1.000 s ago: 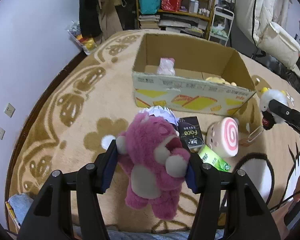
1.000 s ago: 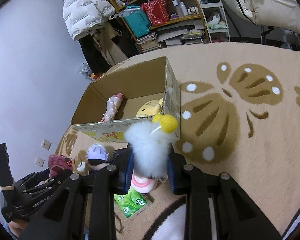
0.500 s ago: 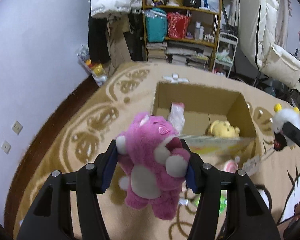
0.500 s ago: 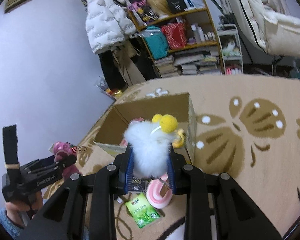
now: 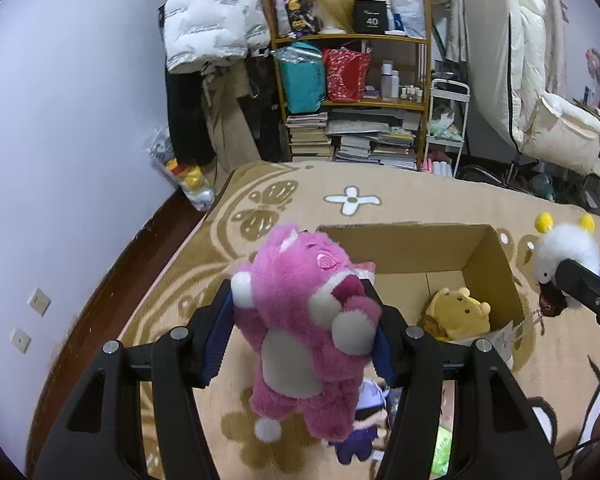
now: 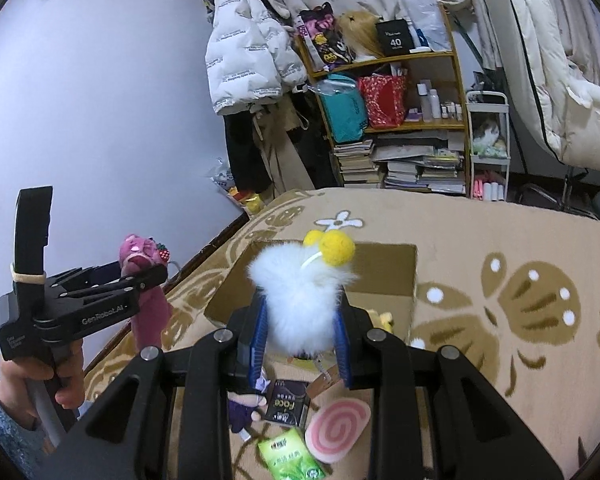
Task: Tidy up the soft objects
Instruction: 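Lift the chick and pink bear and carry both over the box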
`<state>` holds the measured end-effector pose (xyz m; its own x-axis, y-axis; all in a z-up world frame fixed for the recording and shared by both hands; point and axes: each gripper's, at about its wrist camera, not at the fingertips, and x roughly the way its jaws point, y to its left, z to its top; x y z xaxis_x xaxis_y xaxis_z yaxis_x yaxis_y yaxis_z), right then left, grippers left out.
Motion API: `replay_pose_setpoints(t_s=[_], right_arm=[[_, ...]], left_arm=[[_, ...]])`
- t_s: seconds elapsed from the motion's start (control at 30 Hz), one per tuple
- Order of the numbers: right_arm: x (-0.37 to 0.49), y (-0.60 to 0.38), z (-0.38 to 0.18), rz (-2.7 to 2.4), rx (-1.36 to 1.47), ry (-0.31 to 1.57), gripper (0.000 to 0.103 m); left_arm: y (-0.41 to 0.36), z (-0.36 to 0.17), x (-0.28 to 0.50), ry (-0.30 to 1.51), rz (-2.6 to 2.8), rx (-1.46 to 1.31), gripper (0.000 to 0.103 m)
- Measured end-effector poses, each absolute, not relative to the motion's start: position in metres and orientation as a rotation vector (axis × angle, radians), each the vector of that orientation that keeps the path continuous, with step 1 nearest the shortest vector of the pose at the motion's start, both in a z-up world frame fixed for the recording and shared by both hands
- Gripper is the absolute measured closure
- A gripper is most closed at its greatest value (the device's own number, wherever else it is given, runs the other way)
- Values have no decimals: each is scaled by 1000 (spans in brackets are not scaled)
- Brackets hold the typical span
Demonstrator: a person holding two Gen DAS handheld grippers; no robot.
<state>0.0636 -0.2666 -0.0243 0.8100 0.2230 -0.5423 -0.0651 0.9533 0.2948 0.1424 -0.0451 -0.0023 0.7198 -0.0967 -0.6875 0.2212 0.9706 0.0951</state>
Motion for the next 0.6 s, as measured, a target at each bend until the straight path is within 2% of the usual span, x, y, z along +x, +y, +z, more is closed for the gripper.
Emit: replay_pose_setpoints(t_s=[0.6], right_arm=[[112, -263, -33, 168, 183, 622, 73]], left_arm=[[-86, -14, 191, 713, -272, 226, 43]])
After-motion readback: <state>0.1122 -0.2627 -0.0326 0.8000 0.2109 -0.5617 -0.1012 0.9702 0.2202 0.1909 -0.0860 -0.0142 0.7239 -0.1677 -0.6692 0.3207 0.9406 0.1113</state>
